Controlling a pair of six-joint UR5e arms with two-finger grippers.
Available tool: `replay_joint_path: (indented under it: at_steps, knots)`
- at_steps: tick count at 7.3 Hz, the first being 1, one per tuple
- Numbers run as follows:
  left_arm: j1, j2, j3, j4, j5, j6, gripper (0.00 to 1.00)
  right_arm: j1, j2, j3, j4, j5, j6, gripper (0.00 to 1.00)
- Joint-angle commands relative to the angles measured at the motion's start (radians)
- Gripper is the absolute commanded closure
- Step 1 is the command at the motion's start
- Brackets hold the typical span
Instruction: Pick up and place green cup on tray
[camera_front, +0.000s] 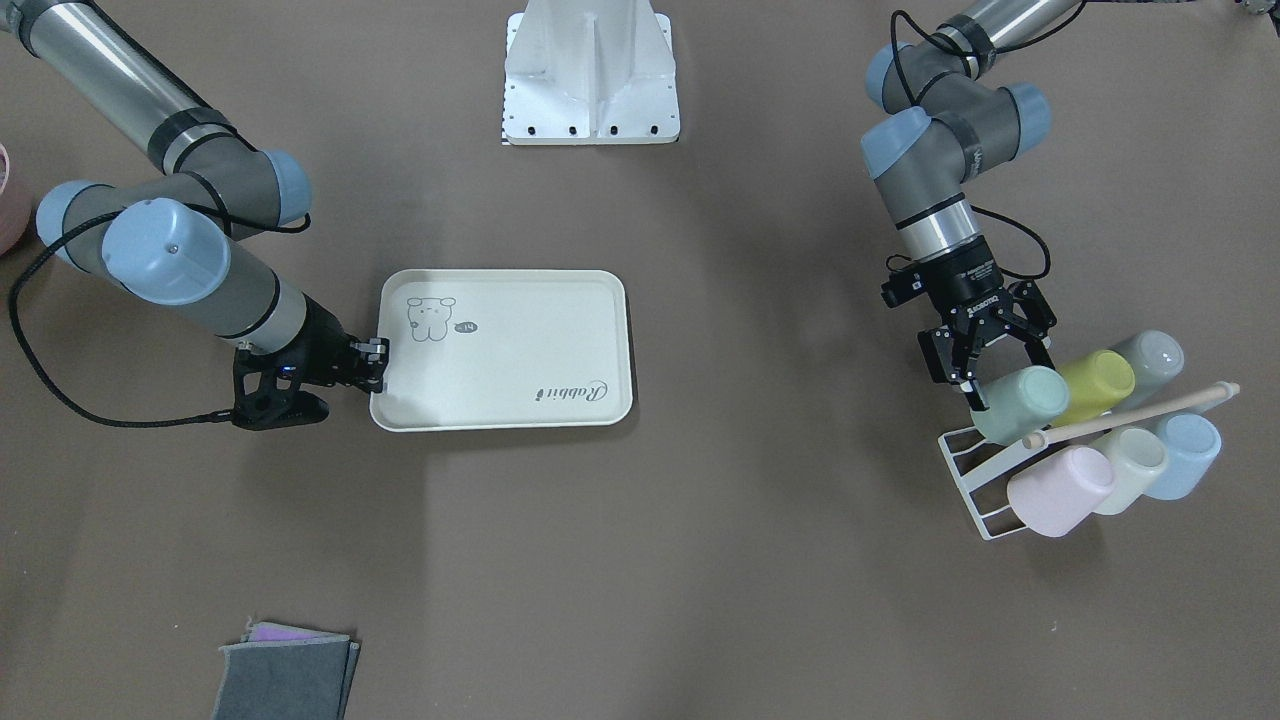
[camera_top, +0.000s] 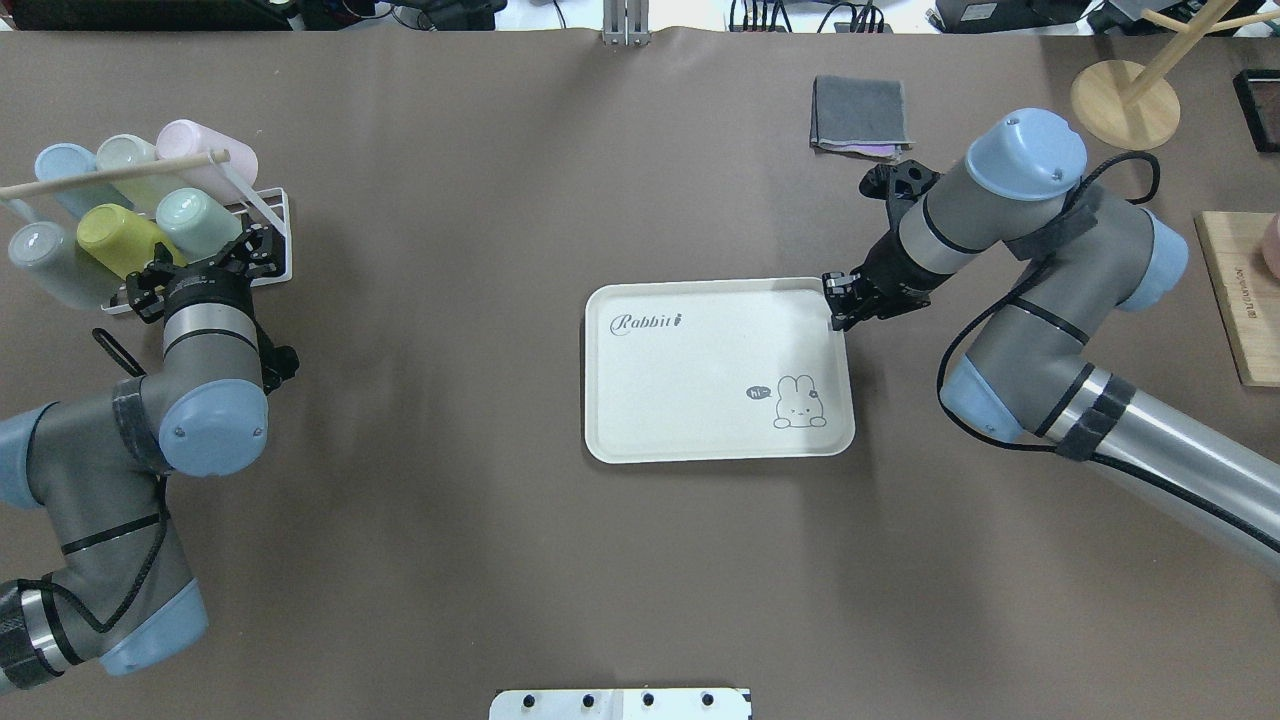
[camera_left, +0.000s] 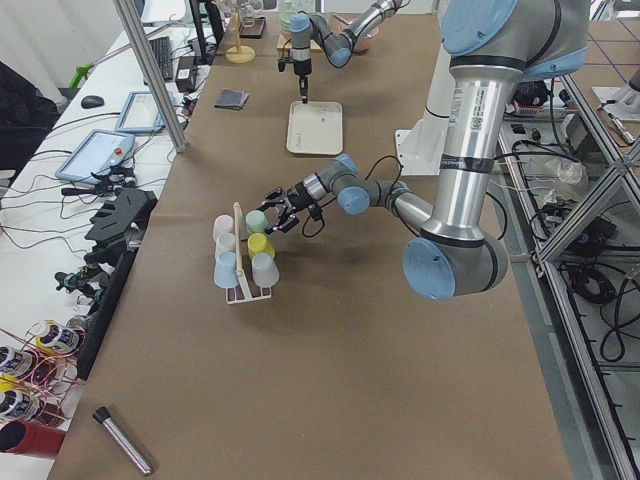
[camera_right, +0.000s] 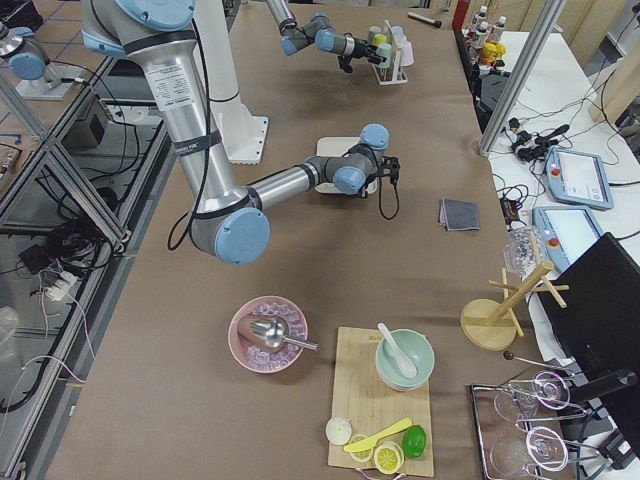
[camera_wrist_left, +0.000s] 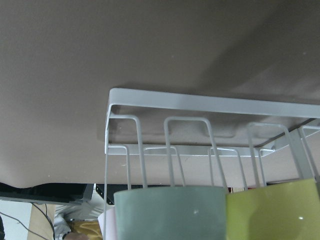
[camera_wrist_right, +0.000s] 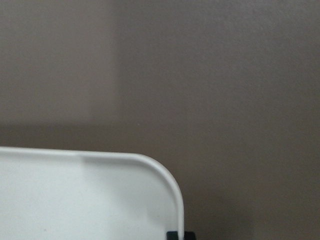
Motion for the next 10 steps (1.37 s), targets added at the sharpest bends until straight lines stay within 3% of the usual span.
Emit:
replay_joint_path:
  at_steps: [1,4,8,9,10]
  knots:
    - [0.002,-0.022,0.04,-0.008,0.025,-0.002,0.01,0.004,0.078,-0.07,-0.001,-0.001,-0.001,1.0]
    - [0.002,-0.028,0.075,-0.034,0.054,-0.004,0.01,-0.004,0.146,-0.07,-0.004,-0.02,0.0,1.0]
    - [0.0,-0.028,0.106,-0.071,0.064,-0.004,0.01,-0.071,0.146,-0.071,0.009,-0.047,-0.003,1.0]
    - [-0.001,-0.028,0.105,-0.071,0.064,-0.002,0.16,-0.073,0.143,-0.071,0.009,-0.047,-0.003,1.0]
    - [-0.001,-0.03,0.103,-0.069,0.065,-0.001,0.5,-0.075,0.141,-0.071,0.009,-0.047,-0.004,1.0]
